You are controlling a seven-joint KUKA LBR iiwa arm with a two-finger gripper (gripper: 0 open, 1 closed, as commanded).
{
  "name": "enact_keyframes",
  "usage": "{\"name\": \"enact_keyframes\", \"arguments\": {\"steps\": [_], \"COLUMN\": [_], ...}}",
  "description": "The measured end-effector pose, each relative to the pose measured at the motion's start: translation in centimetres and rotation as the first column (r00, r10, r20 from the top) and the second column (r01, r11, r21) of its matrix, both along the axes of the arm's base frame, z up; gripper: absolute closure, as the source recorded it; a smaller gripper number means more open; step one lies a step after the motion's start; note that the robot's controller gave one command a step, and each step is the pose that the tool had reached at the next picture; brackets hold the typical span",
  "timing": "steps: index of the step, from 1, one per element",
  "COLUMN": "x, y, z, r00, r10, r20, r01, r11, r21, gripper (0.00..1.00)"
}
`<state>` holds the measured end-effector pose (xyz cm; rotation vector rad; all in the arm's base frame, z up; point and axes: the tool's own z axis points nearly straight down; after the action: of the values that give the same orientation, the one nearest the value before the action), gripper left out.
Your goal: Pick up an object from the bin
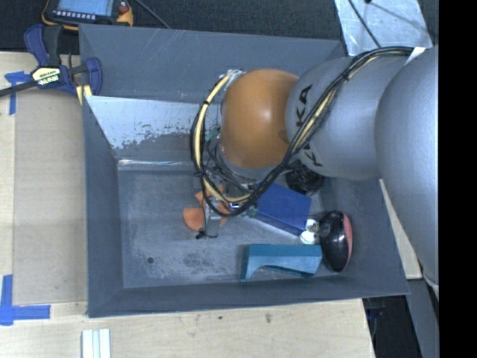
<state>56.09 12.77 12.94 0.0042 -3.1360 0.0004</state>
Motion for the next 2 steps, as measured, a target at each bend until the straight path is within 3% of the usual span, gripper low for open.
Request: {"name": "enact_keyframes", "arguments": {"steps": [1, 2], "x": [0.2, -1.0], "y": [0.0, -2.9], "z": [0.5, -1.7], "r00": [1.0, 1.0], "r10": [-0.002, -0.009], "r20": [0.008, 0.008], "r01": [0.002, 0.009], "r11": [1.0, 1.0], "r21": [0.001, 0.001], "gripper": [0.0, 1.0]}}
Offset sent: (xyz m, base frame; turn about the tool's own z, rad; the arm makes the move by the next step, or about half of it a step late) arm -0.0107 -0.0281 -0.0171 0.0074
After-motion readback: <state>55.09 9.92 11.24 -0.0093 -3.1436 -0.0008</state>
